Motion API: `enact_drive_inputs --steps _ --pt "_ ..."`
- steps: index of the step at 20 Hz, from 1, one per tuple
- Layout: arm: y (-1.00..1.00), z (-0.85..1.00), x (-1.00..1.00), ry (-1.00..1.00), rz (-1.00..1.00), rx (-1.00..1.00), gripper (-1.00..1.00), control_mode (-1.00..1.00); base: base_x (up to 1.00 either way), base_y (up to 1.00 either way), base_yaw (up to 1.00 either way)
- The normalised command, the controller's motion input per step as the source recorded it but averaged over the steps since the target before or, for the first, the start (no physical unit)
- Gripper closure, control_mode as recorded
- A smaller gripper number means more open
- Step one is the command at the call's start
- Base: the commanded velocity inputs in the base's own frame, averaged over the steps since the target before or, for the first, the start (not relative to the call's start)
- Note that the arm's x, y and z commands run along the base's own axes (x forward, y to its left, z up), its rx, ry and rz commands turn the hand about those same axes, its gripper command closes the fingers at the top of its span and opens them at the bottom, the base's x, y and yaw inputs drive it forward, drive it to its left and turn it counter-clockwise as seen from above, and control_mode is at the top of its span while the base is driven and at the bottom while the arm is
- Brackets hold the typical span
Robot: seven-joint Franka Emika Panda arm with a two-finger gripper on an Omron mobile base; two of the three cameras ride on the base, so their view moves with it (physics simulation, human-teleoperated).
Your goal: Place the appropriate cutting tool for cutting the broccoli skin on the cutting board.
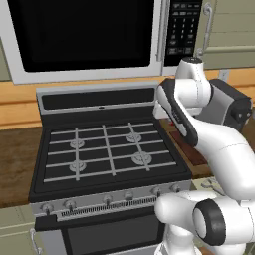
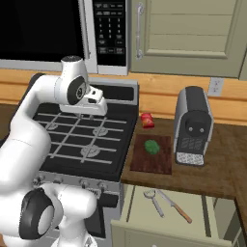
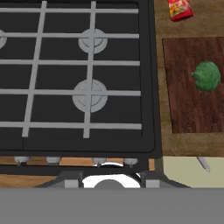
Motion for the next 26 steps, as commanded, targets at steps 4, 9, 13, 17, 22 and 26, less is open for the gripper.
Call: enact_drive_inputs --steps 4,9,13,17,22,26 --pt "-0.31 -0.02 -0.15 -0.04 0.0 0.0 -1.0 -1.0 0.0 0.0 0.0" --pt "-0.9 -0.44 -0.75 -0.14 0.0 0.02 -1.0 -1.0 0.0 0.0 0.0" --pt "-1.0 -0.38 -0.95 0.0 0.0 0.1 -1.0 -1.0 0.0 0.0 0.0" --pt "-1.0 -0.44 -0.78 0.02 0.0 0.11 -1.0 -1.0 0.0 0.0 0.0" --pt "-0.87 -0.31 -0.46 0.04 0.0 0.07 -1.0 -1.0 0.0 0.0 0.0" --pt "-0.61 -0.22 -0.36 0.08 -0.03 0.1 -1.0 -1.0 0.0 0.0 0.0"
